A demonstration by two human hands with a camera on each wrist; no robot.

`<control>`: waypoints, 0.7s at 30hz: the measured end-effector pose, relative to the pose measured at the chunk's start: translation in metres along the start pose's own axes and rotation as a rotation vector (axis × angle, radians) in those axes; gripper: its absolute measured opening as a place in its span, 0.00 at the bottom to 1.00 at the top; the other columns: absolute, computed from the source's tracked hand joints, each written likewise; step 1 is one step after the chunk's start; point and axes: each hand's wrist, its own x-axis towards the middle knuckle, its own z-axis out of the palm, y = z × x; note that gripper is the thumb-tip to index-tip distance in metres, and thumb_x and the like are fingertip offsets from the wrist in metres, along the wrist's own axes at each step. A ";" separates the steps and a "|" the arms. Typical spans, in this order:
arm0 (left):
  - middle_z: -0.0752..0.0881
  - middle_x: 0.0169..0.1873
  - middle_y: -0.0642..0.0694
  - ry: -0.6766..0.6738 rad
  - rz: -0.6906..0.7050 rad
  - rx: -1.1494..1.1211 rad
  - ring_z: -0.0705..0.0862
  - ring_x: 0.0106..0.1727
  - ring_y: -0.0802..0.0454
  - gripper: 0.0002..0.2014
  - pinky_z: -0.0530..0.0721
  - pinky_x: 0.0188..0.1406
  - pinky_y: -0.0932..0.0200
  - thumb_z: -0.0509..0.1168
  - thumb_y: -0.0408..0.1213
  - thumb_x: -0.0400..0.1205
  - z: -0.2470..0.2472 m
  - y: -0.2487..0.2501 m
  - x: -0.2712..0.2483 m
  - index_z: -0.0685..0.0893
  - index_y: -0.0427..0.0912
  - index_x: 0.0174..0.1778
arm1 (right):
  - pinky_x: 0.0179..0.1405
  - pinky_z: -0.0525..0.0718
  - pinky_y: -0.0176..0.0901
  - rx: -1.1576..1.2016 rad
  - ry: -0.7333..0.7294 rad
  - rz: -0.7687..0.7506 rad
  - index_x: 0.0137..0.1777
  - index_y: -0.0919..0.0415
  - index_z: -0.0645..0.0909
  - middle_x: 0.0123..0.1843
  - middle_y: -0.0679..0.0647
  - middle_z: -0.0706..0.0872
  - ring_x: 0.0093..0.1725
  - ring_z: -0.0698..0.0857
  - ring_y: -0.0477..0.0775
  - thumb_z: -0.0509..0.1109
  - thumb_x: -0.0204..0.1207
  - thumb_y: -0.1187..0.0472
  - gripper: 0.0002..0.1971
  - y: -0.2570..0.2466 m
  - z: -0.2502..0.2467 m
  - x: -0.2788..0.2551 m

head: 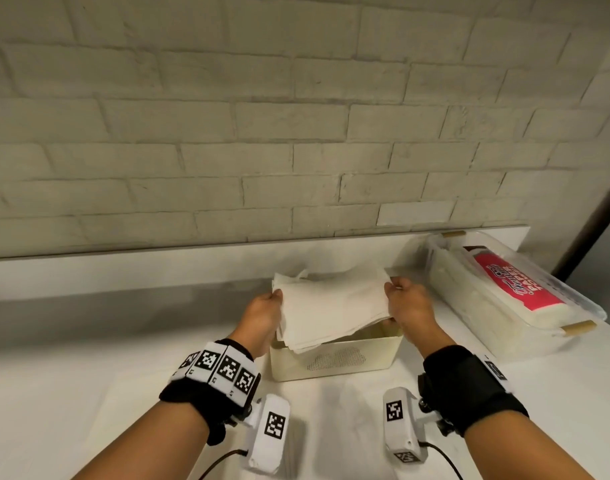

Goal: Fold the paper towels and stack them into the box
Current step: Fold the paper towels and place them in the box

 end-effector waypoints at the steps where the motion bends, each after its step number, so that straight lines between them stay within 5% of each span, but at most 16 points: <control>1: 0.81 0.37 0.44 0.002 -0.020 -0.029 0.80 0.37 0.49 0.11 0.79 0.33 0.57 0.53 0.38 0.88 0.001 0.001 -0.002 0.76 0.35 0.54 | 0.13 0.74 0.32 0.016 0.004 0.020 0.62 0.61 0.78 0.46 0.57 0.78 0.31 0.77 0.49 0.57 0.84 0.60 0.12 0.001 0.001 0.001; 4: 0.79 0.34 0.45 -0.003 -0.026 -0.093 0.78 0.34 0.53 0.06 0.74 0.29 0.61 0.53 0.35 0.88 0.000 0.003 -0.003 0.74 0.39 0.52 | 0.20 0.74 0.37 0.081 0.009 0.079 0.59 0.58 0.76 0.47 0.57 0.78 0.33 0.76 0.49 0.56 0.84 0.60 0.09 0.002 0.003 0.001; 8: 0.83 0.46 0.40 -0.035 -0.007 -0.005 0.82 0.44 0.46 0.08 0.79 0.43 0.56 0.54 0.33 0.87 -0.003 0.000 -0.002 0.77 0.37 0.58 | 0.24 0.78 0.42 0.118 0.007 0.127 0.61 0.61 0.77 0.49 0.58 0.79 0.32 0.77 0.53 0.56 0.84 0.60 0.12 0.002 0.007 0.001; 11: 0.82 0.57 0.40 -0.070 0.100 0.238 0.82 0.54 0.42 0.20 0.83 0.49 0.52 0.61 0.28 0.83 -0.004 -0.003 -0.001 0.70 0.35 0.72 | 0.24 0.80 0.43 0.044 -0.022 0.120 0.62 0.62 0.76 0.49 0.58 0.79 0.31 0.78 0.53 0.56 0.84 0.62 0.12 -0.001 0.008 -0.002; 14: 0.77 0.66 0.41 -0.065 0.232 0.552 0.83 0.59 0.41 0.34 0.84 0.39 0.58 0.64 0.29 0.81 -0.003 -0.002 0.002 0.57 0.48 0.81 | 0.35 0.82 0.44 -0.156 -0.058 -0.018 0.65 0.60 0.73 0.53 0.61 0.81 0.39 0.80 0.56 0.59 0.79 0.70 0.16 -0.003 0.010 -0.003; 18: 0.80 0.64 0.42 -0.116 0.351 1.097 0.81 0.59 0.48 0.18 0.76 0.53 0.64 0.62 0.29 0.81 0.004 -0.001 0.012 0.76 0.44 0.68 | 0.35 0.76 0.39 -0.446 -0.193 -0.157 0.56 0.56 0.76 0.49 0.58 0.79 0.39 0.78 0.56 0.57 0.73 0.76 0.18 -0.008 0.014 -0.005; 21: 0.78 0.66 0.39 -0.155 0.347 1.379 0.79 0.65 0.45 0.16 0.77 0.62 0.59 0.58 0.29 0.83 0.012 -0.006 0.019 0.79 0.36 0.66 | 0.48 0.81 0.40 -0.680 -0.351 -0.172 0.44 0.55 0.78 0.50 0.55 0.82 0.52 0.83 0.58 0.60 0.76 0.71 0.11 -0.014 0.019 -0.004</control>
